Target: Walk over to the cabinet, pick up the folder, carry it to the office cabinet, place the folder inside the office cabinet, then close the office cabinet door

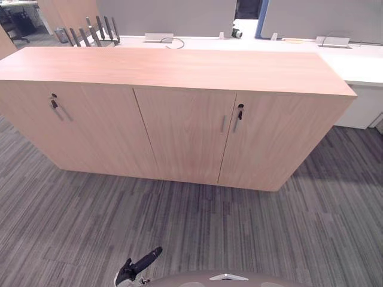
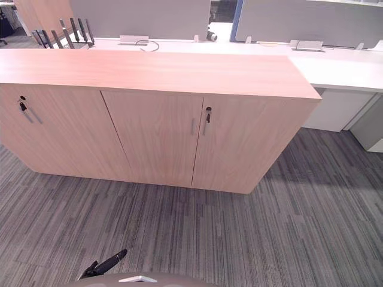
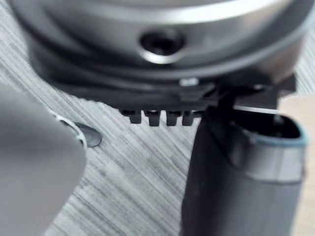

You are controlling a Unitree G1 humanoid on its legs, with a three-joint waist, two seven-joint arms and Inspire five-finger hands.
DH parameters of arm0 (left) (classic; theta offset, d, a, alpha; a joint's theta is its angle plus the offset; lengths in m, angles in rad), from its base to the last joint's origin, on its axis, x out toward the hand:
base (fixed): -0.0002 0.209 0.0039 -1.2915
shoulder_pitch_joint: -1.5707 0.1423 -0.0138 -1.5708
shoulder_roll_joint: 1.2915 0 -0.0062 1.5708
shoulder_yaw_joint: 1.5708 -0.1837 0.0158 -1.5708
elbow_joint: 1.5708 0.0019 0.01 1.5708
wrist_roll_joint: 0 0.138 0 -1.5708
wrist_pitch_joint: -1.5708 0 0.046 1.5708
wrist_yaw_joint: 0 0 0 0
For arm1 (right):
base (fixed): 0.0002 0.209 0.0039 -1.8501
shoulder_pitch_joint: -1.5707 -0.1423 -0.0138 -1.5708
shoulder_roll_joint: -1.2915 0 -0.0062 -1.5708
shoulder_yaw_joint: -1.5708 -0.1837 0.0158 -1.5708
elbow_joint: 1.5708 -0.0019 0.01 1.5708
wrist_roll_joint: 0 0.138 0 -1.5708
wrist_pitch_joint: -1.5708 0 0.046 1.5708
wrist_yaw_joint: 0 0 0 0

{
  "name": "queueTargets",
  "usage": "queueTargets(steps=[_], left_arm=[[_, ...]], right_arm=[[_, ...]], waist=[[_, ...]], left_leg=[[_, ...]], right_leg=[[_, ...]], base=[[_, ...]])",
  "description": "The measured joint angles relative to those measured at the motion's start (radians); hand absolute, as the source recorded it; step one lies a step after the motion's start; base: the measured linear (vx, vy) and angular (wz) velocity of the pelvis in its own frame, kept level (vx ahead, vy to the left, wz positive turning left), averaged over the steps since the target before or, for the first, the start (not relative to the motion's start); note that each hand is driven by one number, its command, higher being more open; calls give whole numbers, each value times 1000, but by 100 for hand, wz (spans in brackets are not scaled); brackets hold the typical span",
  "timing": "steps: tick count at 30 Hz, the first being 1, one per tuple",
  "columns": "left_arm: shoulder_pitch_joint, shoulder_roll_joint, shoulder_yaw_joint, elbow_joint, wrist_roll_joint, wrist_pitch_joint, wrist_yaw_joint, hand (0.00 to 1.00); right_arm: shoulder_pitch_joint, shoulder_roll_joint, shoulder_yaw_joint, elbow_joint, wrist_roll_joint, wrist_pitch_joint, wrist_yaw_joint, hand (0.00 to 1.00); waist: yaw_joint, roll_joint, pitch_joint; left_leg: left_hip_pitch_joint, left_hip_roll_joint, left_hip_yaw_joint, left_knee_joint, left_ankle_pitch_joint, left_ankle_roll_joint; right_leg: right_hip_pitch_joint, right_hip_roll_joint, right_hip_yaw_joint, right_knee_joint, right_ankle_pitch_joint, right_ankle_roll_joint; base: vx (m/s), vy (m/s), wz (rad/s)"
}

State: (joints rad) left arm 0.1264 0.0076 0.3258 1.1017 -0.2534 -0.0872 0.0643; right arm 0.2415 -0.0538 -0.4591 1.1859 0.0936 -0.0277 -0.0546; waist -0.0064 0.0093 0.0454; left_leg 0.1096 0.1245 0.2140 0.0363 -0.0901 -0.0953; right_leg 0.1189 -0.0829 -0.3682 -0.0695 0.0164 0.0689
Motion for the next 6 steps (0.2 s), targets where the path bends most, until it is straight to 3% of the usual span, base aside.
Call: queueTargets(steps=[6], left_arm=[[-6,31,-52,13,-13,0,-40,100]], right_arm=[[-7,6,0,8,0,0,4,100]], waist=[[-4,-21,-1]], left_leg=[[4,-7,14,-8,-2,-4]], right_leg=[[-11,4,33,-14,14,-4]], base=[[2,18,-12]])
